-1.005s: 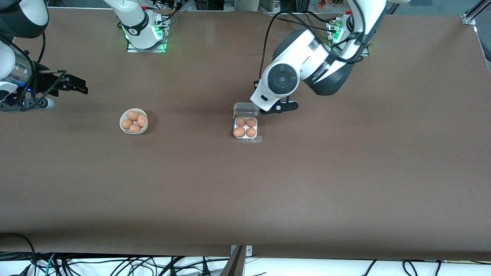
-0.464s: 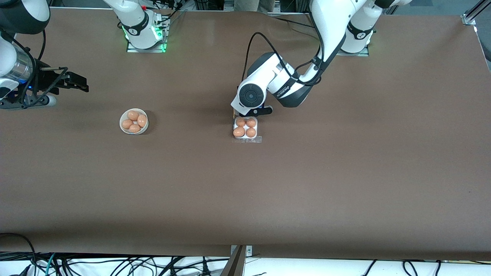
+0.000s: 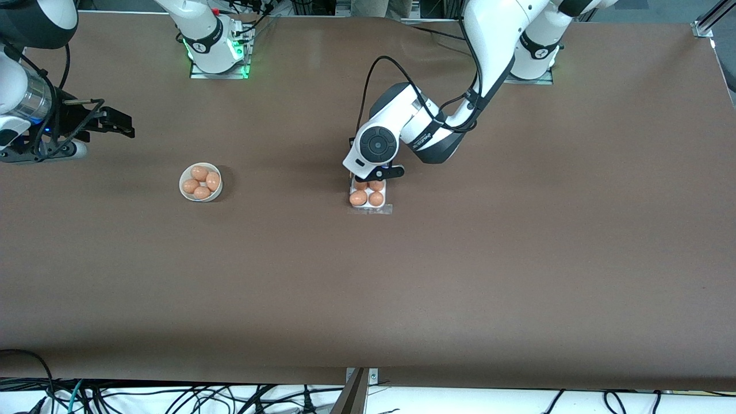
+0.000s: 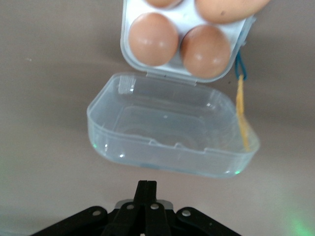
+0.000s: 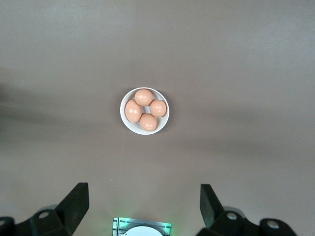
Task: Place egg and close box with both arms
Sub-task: 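Push the clear lid over the eggs with the left gripper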
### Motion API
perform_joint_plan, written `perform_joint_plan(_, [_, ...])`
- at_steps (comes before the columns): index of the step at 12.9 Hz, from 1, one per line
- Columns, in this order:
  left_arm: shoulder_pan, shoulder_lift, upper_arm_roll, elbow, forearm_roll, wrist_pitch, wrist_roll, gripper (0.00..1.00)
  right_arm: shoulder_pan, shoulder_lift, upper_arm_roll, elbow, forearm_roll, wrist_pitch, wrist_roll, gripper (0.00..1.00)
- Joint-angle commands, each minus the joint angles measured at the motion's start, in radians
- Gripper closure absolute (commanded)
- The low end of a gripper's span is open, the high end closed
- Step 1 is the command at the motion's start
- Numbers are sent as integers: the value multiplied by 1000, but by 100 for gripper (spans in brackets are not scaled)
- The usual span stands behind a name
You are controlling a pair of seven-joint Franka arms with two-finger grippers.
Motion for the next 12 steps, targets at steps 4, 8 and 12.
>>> perform_joint_plan(4, [-10,9,64,80,-9,35,-6,100,-20,-16,19,-11,-4,6,6,0])
perform_joint_plan(8, [-28,25,65,80,-6,68,-10,100,-20,-16,19,-11,-2,6,6,0])
perform_joint_plan(12, [-10,0,70,111,-3,27,-9,100,-20,-16,19,-11,1,8,6,0])
